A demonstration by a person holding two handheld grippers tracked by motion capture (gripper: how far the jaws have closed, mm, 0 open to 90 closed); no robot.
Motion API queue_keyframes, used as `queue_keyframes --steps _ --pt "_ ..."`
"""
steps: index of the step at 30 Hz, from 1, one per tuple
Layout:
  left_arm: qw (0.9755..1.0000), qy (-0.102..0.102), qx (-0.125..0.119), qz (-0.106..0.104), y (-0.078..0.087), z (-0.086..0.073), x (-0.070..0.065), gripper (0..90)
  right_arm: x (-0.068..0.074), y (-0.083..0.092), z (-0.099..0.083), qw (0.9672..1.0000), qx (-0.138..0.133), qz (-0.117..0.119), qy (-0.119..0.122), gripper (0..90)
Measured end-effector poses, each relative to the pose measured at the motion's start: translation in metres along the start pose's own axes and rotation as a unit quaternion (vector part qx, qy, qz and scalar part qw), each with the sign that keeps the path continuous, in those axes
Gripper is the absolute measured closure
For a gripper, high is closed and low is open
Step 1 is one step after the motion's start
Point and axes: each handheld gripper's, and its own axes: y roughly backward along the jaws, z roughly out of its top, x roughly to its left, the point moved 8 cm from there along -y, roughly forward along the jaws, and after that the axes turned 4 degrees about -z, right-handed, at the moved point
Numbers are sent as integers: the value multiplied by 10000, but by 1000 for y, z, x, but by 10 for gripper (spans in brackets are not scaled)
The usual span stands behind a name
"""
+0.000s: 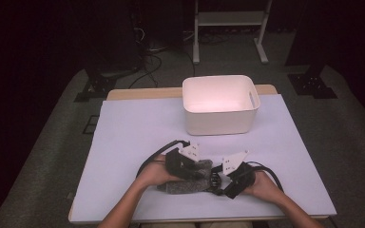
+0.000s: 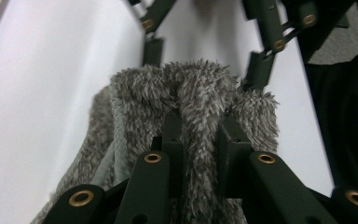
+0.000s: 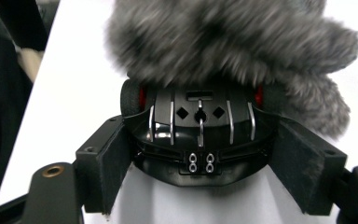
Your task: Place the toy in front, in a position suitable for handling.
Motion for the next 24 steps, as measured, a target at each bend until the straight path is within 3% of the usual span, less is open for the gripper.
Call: queue_keyframes --steps 5,11,16,24 --pt "9998 -160 -51 -104 -10 16 -4 768 -1 -1 3 10000 -87 -31 -36 233" --pt "9999 -99 -76 -84 -15 17 -1 767 -2 -3 1 10000 -56 -11 -50 233" --pt "9999 -15 74 81 -1 1 3 764 -2 -3 1 9999 -87 12 -78 233" --pt "9989 341 140 294 26 -38 2 756 -3 -4 -1 9999 -50 100 -119 233"
